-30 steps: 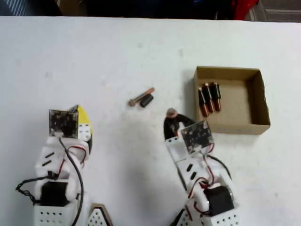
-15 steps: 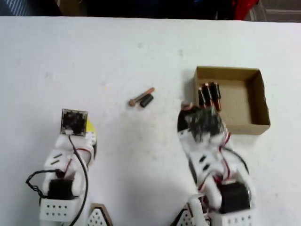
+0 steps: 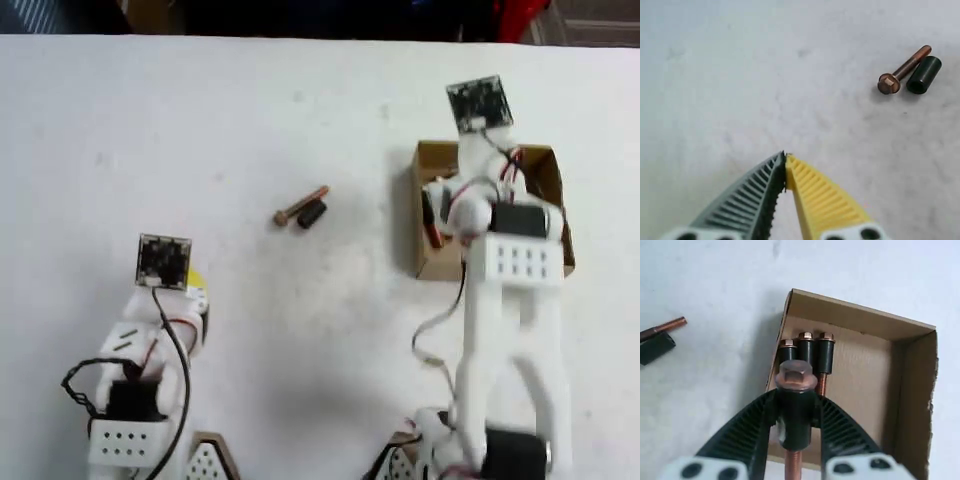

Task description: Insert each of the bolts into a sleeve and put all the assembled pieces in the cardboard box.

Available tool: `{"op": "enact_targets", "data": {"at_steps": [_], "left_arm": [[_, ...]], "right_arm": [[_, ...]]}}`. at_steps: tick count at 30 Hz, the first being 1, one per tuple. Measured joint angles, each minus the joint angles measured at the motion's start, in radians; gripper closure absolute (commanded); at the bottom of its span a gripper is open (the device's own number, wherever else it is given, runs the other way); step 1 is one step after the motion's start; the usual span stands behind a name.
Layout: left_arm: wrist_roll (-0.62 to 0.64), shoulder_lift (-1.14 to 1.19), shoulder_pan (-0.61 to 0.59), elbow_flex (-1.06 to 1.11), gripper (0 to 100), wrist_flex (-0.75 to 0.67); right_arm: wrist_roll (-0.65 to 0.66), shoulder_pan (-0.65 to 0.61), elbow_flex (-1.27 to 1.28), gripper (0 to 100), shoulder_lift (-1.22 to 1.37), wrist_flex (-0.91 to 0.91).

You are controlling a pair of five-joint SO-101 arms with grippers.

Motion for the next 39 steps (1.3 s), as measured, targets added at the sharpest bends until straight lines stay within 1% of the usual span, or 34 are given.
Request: {"op": "enact_targets", "data": {"at_steps": [6, 16, 20, 22, 26, 28, 36, 39], "left_arm": [[-0.006, 0.000, 0.000, 0.000, 98, 0.069], [-0.009, 0.000, 0.000, 0.000, 98, 0.081], [-0.009, 0.000, 0.000, 0.000, 98, 0.084], [-0.009, 0.000, 0.000, 0.000, 98, 0.084], [-0.009, 0.000, 0.000, 0.000, 98, 0.084], [-0.009, 0.000, 0.000, 0.000, 98, 0.084], [-0.009, 0.000, 0.000, 0.000, 98, 0.084], [-0.009, 0.000, 0.000, 0.000, 98, 0.084]], "right_arm": [[0.000, 0.048, -0.247, 98.1, 0.341, 0.000], [0.000, 0.110, -0.641, 98.1, 0.835, 0.000], [0.014, 0.123, -0.783, 97.9, 0.982, 0.061], [0.046, 0.123, -0.870, 94.7, 1.037, 0.109], [0.064, 0.123, -1.040, 76.5, 1.134, 0.219], [0.072, 0.123, -1.117, 71.7, 1.171, 0.278], [0.074, 0.121, -1.367, 71.1, 1.211, 0.457], [0.074, 0.097, -1.455, 71.1, 1.211, 0.526]]}}
